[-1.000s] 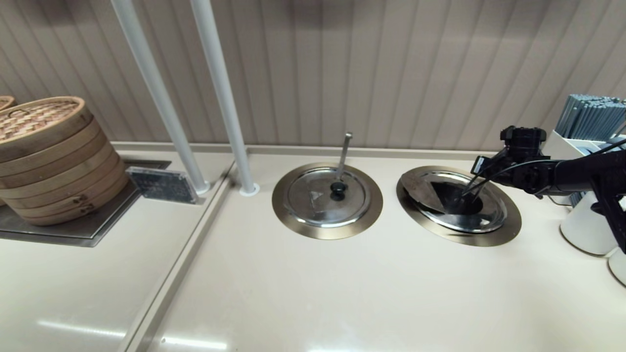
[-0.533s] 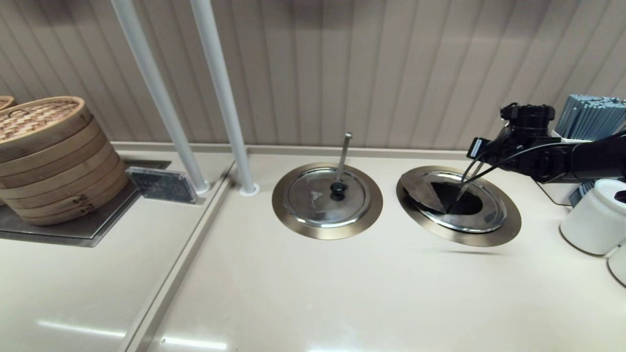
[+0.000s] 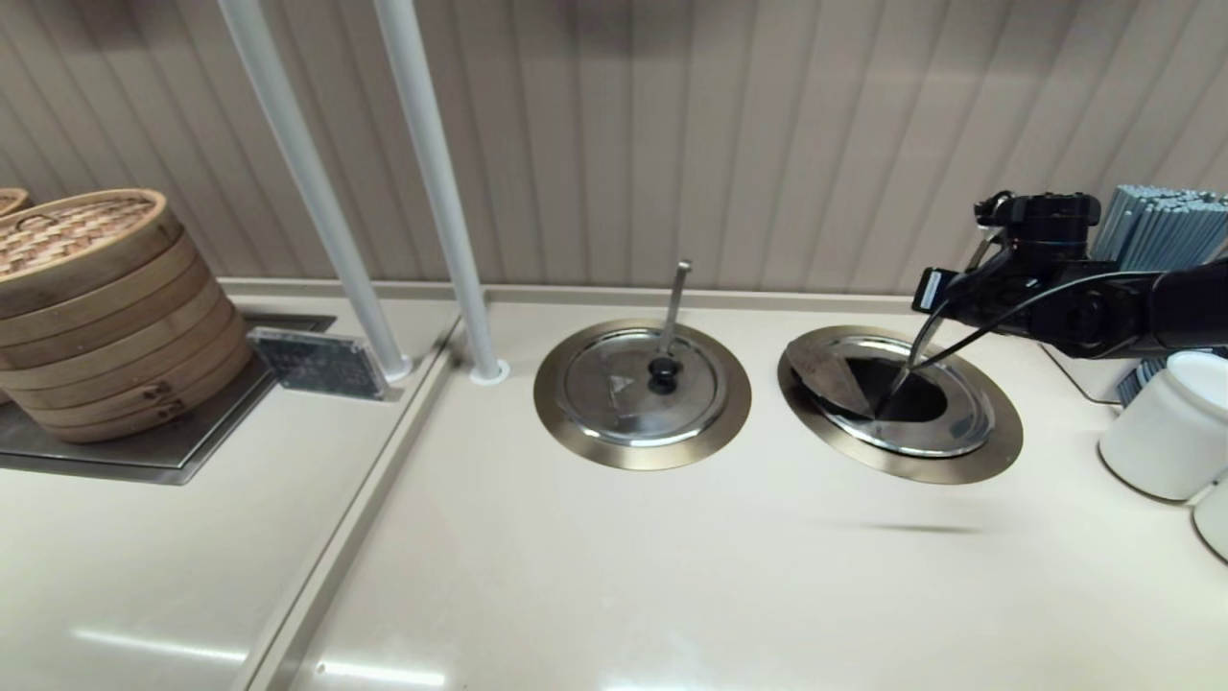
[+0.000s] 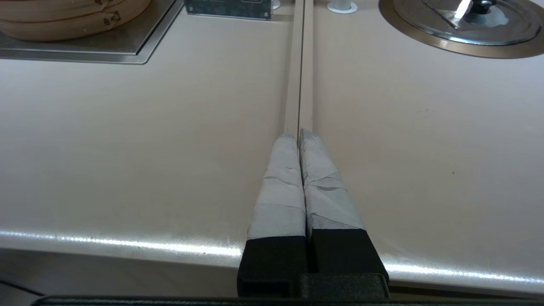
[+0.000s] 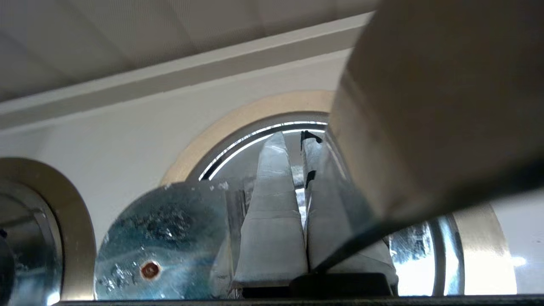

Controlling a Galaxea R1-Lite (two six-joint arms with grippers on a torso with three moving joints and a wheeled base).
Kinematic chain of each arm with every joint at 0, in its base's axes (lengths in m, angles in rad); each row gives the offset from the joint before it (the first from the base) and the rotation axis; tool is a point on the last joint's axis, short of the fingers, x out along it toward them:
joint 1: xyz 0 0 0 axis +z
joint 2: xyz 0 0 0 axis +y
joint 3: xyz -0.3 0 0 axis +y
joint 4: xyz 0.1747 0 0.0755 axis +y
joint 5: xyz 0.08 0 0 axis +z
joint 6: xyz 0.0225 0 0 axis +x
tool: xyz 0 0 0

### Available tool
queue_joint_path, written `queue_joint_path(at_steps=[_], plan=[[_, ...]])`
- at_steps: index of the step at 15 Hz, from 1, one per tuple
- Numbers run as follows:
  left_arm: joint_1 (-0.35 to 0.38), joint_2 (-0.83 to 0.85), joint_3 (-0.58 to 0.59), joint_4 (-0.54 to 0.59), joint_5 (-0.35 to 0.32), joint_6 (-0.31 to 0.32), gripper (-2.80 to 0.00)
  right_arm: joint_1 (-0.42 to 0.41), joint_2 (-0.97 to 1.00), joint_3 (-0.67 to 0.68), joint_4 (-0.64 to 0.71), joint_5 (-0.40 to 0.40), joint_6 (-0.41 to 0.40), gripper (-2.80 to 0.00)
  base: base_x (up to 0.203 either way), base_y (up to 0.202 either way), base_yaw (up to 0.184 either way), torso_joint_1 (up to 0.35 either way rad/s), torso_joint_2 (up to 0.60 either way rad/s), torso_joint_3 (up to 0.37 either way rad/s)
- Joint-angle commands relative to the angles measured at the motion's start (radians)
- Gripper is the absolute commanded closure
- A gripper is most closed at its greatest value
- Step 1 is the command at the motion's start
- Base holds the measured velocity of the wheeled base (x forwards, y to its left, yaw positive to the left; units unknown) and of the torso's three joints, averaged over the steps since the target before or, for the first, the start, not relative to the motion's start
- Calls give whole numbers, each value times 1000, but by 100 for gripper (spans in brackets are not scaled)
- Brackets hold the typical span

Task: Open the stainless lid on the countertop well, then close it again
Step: Stir with a spoon

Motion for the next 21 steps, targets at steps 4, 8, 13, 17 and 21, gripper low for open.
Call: queue_joint_path(at_steps=[4,8,13,17,21], plan=[[0,0,0,0,0,-1,0,-79,1,43,-54,0,-151,0,0,0,0,0,0,0],[0,0,1,0,0,0,0,-86,98,-67,-95,-44,-166,0,0,0,0,0,0,0],[0,0,1,1,0,0,0,8,128,-130,-102,-62,-146,0,0,0,0,0,0,0],[0,0,0,0,0,0,0,21,76,-59,-102,-61,-123,0,0,0,0,0,0,0],[0,0,1,0,0,0,0,-69,6,86,-150,-27,-134,0,0,0,0,0,0,0]])
